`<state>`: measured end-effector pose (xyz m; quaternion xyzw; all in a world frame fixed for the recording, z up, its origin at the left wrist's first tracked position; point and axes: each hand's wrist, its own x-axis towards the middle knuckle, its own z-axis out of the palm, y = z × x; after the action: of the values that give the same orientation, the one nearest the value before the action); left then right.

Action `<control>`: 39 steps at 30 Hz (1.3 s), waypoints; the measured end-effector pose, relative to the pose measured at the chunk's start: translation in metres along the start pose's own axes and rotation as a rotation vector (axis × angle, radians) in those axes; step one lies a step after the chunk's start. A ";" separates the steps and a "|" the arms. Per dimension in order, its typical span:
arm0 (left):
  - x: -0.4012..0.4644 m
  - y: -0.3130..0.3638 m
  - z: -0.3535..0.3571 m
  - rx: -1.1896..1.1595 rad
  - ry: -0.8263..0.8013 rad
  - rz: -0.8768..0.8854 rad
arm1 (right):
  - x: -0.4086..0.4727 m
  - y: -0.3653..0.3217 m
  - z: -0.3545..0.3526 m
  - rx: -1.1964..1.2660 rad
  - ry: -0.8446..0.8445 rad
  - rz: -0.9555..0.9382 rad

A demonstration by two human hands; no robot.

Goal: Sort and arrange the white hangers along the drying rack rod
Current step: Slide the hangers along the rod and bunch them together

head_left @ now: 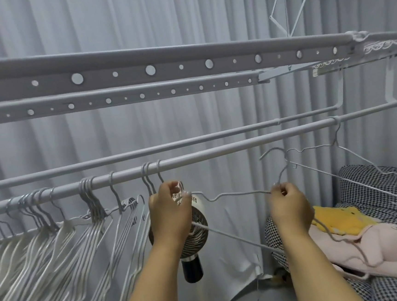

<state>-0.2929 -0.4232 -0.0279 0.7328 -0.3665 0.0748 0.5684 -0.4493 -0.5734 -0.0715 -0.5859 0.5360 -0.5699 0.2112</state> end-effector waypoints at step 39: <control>-0.035 -0.021 -0.017 -0.232 -0.260 -0.137 | -0.073 -0.115 0.052 0.412 -0.893 0.201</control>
<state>-0.2995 -0.3907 -0.0571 0.6889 -0.3924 -0.1024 0.6008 -0.3423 -0.4899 -0.0186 -0.6643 0.3235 -0.3342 0.5851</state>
